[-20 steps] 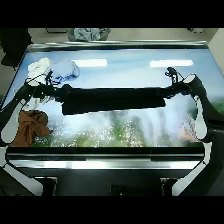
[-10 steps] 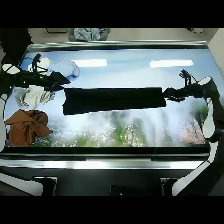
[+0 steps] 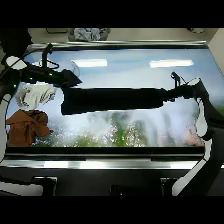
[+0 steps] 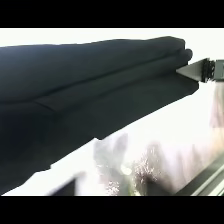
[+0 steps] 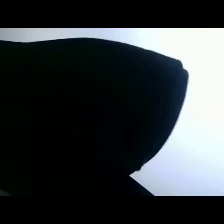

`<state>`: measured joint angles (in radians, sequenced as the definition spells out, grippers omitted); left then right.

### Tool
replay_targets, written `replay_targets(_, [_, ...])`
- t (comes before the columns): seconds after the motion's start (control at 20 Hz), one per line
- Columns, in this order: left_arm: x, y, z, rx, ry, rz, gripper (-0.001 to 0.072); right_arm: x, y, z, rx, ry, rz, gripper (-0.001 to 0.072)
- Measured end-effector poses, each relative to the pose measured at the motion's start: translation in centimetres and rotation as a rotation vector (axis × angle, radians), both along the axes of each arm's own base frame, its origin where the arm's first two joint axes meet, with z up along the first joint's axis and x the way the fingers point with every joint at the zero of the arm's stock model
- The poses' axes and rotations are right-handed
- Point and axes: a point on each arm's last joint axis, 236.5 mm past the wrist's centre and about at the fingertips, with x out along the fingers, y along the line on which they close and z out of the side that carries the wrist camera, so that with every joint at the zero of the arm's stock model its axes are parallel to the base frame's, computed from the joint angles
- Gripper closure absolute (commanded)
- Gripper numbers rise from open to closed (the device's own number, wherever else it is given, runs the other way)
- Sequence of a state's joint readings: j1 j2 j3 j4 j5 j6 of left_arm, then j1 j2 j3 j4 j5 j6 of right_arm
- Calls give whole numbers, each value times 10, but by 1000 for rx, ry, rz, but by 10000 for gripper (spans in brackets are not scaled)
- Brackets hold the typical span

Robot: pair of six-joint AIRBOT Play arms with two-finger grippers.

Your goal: Fold the shirts.

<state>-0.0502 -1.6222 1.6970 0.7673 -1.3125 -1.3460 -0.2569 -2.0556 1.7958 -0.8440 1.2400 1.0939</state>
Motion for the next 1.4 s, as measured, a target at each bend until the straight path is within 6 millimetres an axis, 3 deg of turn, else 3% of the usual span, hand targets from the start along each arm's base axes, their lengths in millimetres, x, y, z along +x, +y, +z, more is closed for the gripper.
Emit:
replay_targets(0.1, [-5,-24,-15,-1,14,-23,675,6,7,43,16,-91,22,674])
replay_targets(0.3, [-14,-87,-58,-21,63,-39,675,-6,20,127,5,-224,88,674])
replay_targets(0.45, [-18,-142,-87,-78,114,-14,675,-31,35,184,-21,-293,155,674])
replay_targets(0.65, [-26,-203,-109,-185,182,36,676,-70,46,244,-62,-354,212,673])
replay_targets(0.85, [-34,-253,-128,-275,256,77,676,-103,56,287,-90,-405,240,673])
replay_targets(1.0, [-40,-293,-137,-346,307,92,676,-121,58,309,-108,-433,242,672])
replay_targets(1.2, [-55,-336,-144,-429,379,67,681,-124,59,321,-115,-467,223,672])
replay_targets(1.3, [-58,-339,-141,-431,366,27,681,-114,61,319,-105,-476,209,672])
replay_targets(1.4, [-61,-326,-130,-377,309,-51,681,-103,75,310,-80,-471,227,671])
